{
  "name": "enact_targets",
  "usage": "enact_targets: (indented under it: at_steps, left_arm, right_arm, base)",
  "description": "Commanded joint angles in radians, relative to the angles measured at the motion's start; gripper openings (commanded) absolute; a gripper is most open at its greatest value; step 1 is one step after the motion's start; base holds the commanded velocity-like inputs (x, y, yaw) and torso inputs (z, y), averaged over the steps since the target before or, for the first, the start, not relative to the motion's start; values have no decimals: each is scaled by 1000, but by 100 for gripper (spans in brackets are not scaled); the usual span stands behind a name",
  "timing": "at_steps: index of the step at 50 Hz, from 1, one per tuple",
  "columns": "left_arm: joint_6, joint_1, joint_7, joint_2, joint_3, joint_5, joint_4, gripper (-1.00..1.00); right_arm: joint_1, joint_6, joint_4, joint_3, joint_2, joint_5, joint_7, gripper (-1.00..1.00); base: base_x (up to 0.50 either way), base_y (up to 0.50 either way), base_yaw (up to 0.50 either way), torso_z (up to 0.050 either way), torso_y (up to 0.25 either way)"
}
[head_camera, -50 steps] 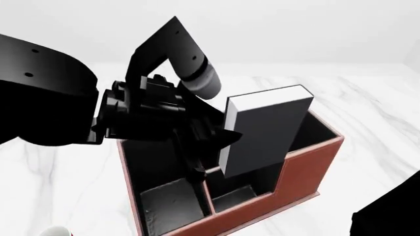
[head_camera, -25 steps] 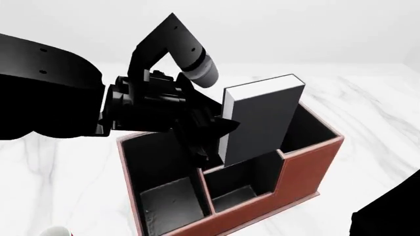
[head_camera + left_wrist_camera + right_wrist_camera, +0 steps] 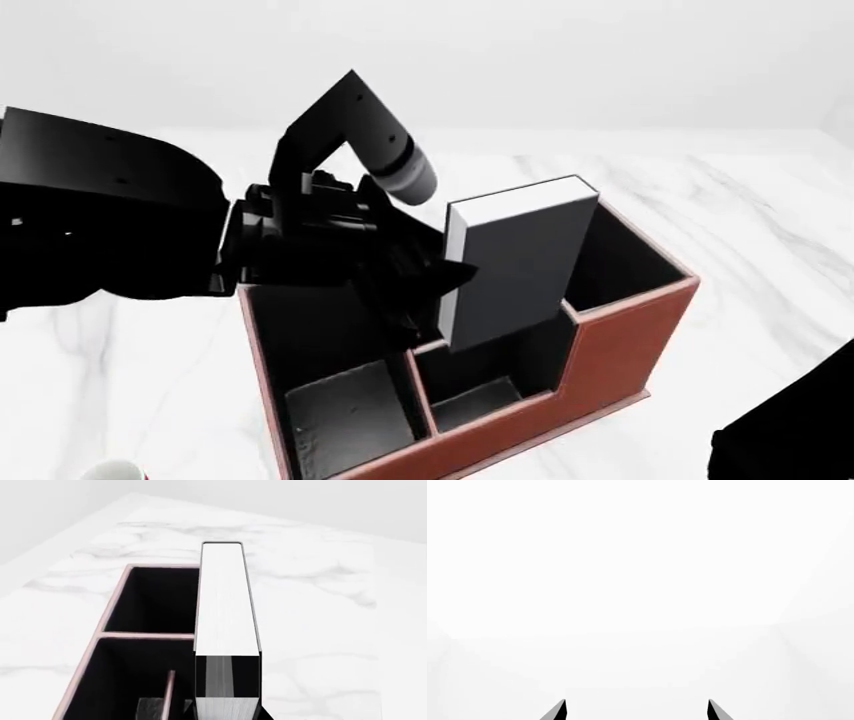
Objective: Pick up the book and place it in the back compartment of the caddy.
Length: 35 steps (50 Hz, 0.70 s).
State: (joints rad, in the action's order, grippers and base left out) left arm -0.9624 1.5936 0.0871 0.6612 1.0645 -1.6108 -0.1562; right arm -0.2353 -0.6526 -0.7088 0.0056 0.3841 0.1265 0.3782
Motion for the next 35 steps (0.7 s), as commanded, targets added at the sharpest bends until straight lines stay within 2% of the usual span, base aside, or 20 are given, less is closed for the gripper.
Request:
enact_targets:
  at_steps: [1,35]
  left_arm:
    - [39,-11,22,-8,-33,32,5,-100]
    - [67,-76,33,-19,-7,66,0,-100]
  right_arm:
    - [-2,1,-2,18,-14,-19,-13,100]
    - [-1,-3,5,13,-8,-25,-4,100]
  base:
    - [0,0,0,0,0]
    - [0,0,0,1,1]
